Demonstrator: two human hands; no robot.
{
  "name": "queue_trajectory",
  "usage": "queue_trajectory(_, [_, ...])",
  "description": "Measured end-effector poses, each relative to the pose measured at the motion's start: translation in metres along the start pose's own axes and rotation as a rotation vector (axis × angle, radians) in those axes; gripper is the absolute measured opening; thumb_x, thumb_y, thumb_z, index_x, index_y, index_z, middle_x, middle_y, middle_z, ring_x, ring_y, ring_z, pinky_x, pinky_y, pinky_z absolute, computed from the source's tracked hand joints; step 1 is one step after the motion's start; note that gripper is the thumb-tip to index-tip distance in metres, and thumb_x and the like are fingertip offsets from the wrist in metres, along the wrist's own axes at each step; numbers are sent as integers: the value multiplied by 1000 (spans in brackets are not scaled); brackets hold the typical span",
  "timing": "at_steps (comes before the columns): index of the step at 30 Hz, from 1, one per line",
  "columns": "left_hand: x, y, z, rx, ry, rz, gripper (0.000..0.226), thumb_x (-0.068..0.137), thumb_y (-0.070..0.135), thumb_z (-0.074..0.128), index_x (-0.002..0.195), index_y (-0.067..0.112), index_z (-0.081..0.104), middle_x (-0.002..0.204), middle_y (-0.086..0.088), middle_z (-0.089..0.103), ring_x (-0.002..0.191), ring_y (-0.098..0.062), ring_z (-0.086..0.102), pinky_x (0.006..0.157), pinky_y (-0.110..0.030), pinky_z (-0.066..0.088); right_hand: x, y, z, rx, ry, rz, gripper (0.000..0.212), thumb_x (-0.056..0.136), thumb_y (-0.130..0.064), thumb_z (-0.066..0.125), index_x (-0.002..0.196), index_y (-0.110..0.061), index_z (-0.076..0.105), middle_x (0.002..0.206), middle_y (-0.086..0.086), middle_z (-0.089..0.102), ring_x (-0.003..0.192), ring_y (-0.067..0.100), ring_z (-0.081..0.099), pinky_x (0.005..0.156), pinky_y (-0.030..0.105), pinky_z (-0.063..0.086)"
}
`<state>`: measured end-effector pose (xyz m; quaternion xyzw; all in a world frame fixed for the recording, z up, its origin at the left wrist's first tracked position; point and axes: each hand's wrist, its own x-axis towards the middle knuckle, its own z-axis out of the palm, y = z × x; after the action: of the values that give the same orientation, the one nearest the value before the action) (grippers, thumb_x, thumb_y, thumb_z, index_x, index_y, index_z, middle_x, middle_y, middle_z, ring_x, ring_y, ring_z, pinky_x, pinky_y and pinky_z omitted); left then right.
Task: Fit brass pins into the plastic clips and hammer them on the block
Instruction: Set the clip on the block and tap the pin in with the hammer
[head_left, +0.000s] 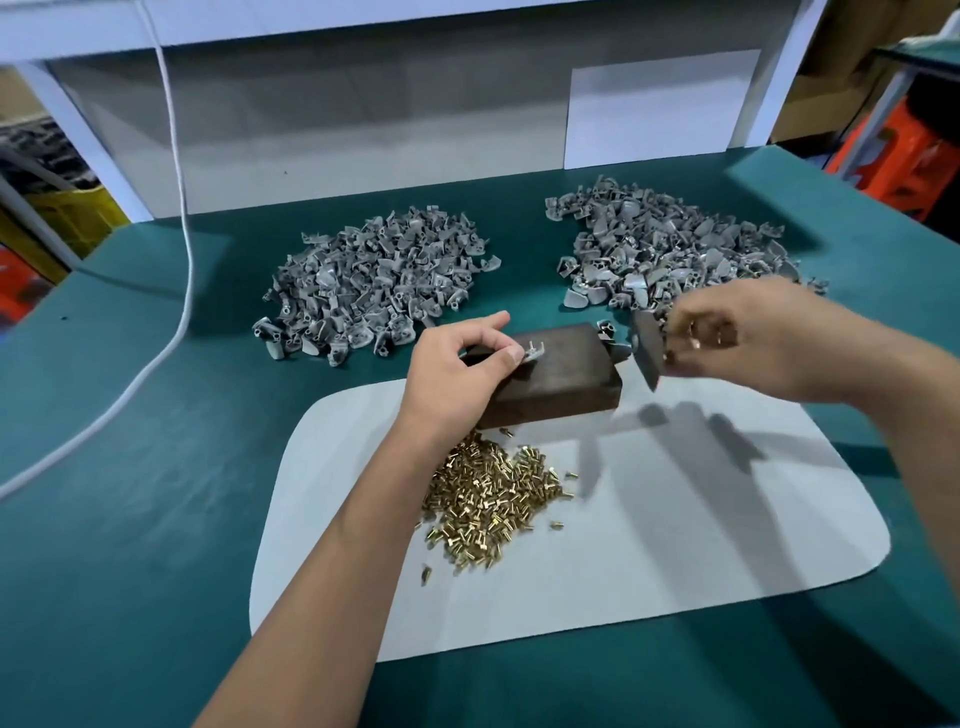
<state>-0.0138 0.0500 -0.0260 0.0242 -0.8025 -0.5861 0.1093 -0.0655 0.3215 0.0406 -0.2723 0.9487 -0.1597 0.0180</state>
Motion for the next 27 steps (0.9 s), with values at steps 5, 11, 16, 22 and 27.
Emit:
queue_trajectory(5, [0,-1,0,-55,4,-12,25,88,8,75,70,24,76,129,2,71,118,2,63,118,-42,38,-4,-1,15,-118,-134,89,23,75,-45,84,73,-27,69,66,-12,66,66,5,59,59,28,47])
queue_trajectory(11, [1,-2,1,-65,1,21,21,89,10,76,74,24,77,129,3,71,118,0,64,115,-40,41,13,-22,15,15,159,24,18,83,-39,81,73,-27,73,64,-14,68,66,6,65,69,31,55])
queue_trajectory(16, [1,-5,4,-76,16,183,9,89,4,75,88,13,77,124,-4,72,119,-9,66,110,-41,48,29,-62,45,249,202,-91,25,81,-45,81,99,-29,75,81,-14,71,76,0,65,74,17,51])
queue_trajectory(22, [1,-8,0,-14,83,361,11,86,6,79,97,9,78,116,-1,75,118,-21,66,106,-51,48,28,-68,64,326,471,-157,24,79,-26,86,101,-19,79,84,-7,73,78,5,66,75,19,51])
queue_trajectory(27, [-1,-4,1,19,67,462,14,82,5,83,96,8,80,99,-2,75,96,-20,73,85,-44,61,25,-68,74,307,531,-191,26,75,-16,89,98,-11,79,85,0,76,74,7,68,75,18,53])
